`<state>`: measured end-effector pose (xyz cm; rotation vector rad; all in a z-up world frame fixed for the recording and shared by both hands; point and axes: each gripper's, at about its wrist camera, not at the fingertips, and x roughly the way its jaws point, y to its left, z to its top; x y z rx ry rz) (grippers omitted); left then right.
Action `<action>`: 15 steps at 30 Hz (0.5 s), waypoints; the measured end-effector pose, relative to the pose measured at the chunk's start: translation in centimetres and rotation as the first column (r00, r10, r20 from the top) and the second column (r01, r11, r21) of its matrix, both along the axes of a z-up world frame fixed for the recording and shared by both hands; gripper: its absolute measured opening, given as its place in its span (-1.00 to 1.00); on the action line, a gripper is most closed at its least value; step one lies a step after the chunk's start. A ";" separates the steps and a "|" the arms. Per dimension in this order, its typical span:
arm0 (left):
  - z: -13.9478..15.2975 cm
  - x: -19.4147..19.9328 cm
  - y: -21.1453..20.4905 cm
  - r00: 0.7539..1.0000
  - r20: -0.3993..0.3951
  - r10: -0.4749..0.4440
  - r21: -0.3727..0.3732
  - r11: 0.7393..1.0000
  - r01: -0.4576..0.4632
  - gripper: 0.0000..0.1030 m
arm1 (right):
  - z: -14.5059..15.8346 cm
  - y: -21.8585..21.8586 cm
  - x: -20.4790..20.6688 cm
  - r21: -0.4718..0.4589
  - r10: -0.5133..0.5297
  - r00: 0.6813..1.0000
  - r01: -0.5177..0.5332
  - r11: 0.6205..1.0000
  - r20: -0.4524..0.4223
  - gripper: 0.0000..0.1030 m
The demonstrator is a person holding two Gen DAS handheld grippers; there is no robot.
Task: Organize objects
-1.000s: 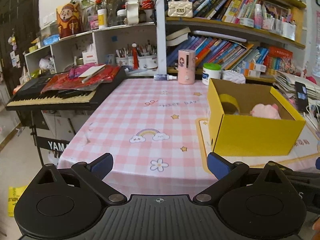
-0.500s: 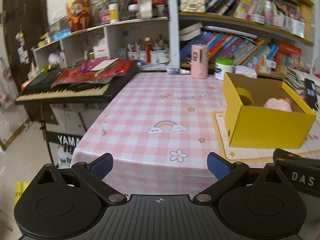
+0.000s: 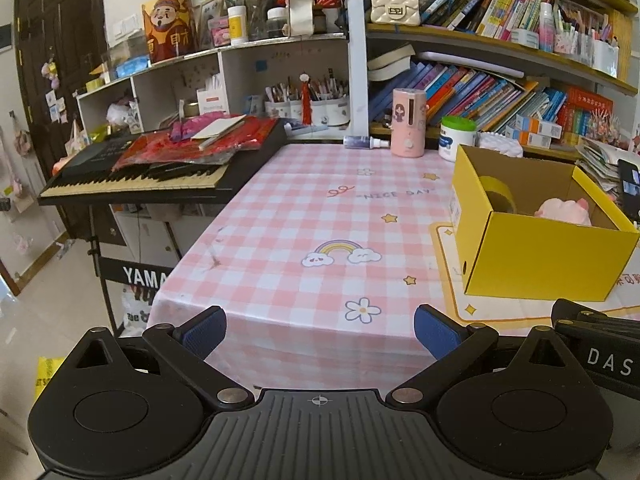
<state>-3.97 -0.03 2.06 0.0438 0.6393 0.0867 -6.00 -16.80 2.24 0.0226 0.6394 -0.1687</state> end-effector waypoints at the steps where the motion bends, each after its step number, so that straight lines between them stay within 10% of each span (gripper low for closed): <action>1: 0.1 -0.1 0.0 1.000 0.002 0.002 0.002 1.000 -0.002 0.97 | 0.0 0.1 0.0 0.000 0.001 1.000 -0.001 1.000 -0.001 1.00; 15: 0.0 0.4 0.6 1.000 -0.011 0.010 -0.007 1.000 -0.010 0.97 | -0.4 0.6 0.4 -0.013 0.003 1.000 -0.003 1.000 -0.024 1.00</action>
